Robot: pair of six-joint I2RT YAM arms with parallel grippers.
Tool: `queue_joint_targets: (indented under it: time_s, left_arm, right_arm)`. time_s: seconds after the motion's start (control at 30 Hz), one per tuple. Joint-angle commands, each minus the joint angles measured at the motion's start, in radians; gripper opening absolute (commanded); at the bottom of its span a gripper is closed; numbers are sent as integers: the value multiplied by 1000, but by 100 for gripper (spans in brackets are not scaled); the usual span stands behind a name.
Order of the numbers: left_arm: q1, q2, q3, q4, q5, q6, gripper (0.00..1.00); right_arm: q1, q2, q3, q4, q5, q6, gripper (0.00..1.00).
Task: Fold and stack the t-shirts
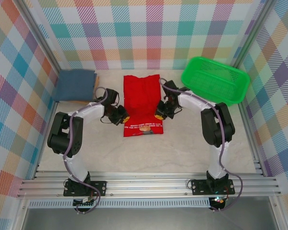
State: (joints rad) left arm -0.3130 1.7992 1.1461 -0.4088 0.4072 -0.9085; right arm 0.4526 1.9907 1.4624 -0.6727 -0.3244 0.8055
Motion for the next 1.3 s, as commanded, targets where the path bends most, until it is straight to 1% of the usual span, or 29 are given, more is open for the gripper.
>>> queue_joint_targets:
  time_s: [0.0,0.07,0.13,0.23,0.3,0.4,0.5,0.63,0.73,0.83,0.97,1.1,1.23,1.27]
  left_arm:
    - [-30,-94,-82,-116,-35,21,31]
    - [-36,-172,-170,-113,-49,2,40]
    - [-41,-238,-238,-124,-61,-20,44]
    - [-43,-300,-358,-12,-19,-105,50]
    - [-43,-294,-400,70,0,-153,53]
    - [-44,-258,-425,215,25,-220,54]
    - [-47,-221,-408,240,18,-234,54]
    - [-52,-197,-385,246,15,-230,53]
    - [-57,-194,-372,237,7,-222,52]
    - [-62,-172,-361,250,8,-219,52]
    - [-63,-126,-332,292,-2,-217,51]
    - [-63,-75,-311,385,28,-233,51]
    - [-66,-54,-290,391,29,-240,48]
    - [-66,-54,-292,404,31,-246,46]
  right_arm:
    - [-8,-117,-128,28,17,0,27]
    - [-5,-164,-202,56,-6,6,34]
    - [-1,-199,-266,68,-31,22,40]
    - [3,-236,-371,127,-65,54,47]
    - [5,-237,-399,173,-87,65,50]
    - [6,-204,-388,197,-113,77,51]
    - [6,-164,-370,205,-121,89,51]
    - [8,-116,-356,212,-119,115,45]
    - [11,-89,-334,170,-91,128,40]
    - [11,-67,-338,186,-89,144,36]
    - [13,-32,-319,219,-89,154,26]
    - [17,-21,-284,230,-83,154,15]
    - [17,-31,-272,229,-87,158,1]
    - [17,-37,-274,228,-90,159,0]
